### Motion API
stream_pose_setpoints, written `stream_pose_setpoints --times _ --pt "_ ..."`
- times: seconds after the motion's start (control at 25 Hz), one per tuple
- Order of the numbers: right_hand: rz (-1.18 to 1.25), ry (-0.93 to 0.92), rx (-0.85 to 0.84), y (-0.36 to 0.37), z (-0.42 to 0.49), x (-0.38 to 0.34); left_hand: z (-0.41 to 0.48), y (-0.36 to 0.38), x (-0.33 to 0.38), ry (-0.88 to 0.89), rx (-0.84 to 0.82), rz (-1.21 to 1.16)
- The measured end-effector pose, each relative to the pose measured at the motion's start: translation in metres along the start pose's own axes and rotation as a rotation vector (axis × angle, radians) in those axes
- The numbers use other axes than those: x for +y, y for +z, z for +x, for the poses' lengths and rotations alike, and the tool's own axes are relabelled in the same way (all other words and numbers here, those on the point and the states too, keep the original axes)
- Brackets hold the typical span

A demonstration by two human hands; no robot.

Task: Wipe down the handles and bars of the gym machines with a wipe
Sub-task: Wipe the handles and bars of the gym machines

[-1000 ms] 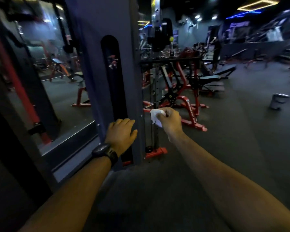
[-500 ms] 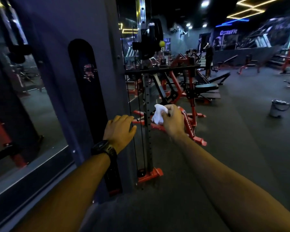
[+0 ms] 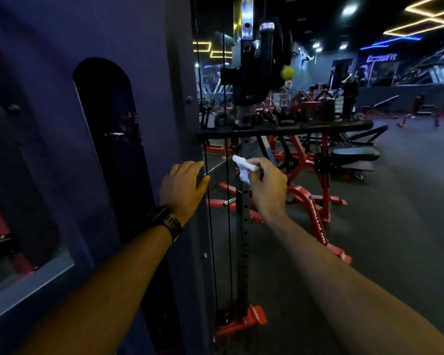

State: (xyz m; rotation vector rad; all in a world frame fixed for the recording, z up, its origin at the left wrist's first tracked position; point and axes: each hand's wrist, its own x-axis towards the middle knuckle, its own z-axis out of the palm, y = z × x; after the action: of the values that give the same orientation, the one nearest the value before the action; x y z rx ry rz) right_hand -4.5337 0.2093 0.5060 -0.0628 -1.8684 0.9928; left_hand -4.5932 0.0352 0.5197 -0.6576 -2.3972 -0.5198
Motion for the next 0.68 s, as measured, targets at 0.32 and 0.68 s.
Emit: stream_pose_setpoints --times 0.32,0.68 --pt "-0.156 -0.184 0.105 0.113 0.11 0.029 0.149 0.071 -0.067 0.082 0.074 -0.053" --pt "-0.439 -0.38 0.039 0.156 0.138 0.052 0.182 0.109 -0.089 0.156 0.158 -0.24"
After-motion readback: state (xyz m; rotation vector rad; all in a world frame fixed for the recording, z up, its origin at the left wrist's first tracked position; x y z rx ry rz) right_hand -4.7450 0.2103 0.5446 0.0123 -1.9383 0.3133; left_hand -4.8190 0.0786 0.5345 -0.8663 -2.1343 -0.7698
